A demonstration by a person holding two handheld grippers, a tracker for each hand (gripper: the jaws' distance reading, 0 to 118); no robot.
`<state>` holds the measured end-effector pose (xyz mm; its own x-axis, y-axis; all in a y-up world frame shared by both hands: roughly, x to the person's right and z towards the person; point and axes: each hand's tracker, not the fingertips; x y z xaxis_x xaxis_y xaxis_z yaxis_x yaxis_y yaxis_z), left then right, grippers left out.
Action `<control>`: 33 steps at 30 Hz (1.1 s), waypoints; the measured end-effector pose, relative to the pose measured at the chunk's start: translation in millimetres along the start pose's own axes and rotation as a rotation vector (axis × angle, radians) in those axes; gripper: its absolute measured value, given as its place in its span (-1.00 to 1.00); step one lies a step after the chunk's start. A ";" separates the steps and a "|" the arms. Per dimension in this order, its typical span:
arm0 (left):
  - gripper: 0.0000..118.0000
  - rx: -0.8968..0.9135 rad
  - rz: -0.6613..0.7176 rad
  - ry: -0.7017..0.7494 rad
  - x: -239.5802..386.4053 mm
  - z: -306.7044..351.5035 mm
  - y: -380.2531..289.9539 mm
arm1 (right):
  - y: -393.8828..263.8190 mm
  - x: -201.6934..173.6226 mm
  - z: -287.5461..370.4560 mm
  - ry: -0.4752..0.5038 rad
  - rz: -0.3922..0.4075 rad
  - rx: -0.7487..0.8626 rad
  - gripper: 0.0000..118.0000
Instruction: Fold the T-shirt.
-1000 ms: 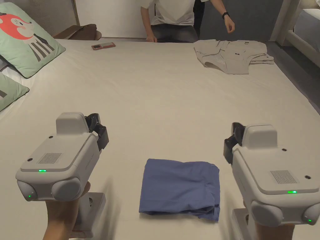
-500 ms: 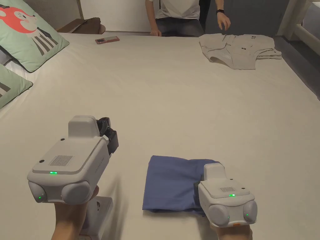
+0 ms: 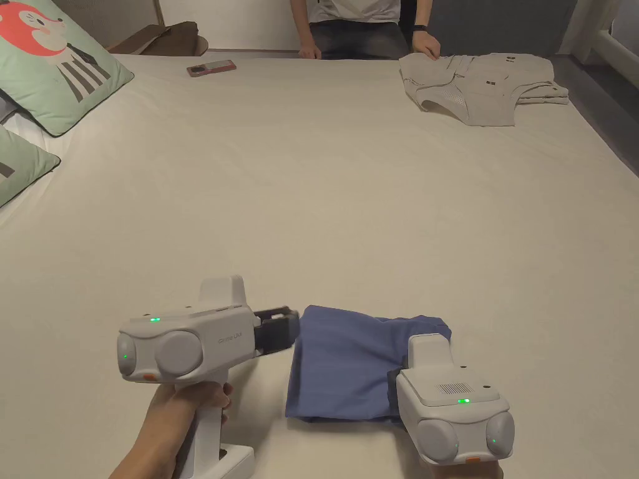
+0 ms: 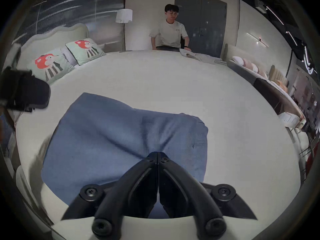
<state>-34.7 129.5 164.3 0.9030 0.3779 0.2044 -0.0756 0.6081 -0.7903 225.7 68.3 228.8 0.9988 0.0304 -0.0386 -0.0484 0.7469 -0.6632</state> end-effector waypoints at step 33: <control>-0.78 -0.268 0.257 -0.316 -46.8 -36.6 20.9 | 30.0 -2.9 32.4 0.057 -0.030 0.160 -1.00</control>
<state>-63.2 99.0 117.1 0.6939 0.7108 0.1153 -0.1306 0.2817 -0.9506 221.7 112.2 233.3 0.9974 -0.0276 -0.0661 -0.0123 0.8431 -0.5376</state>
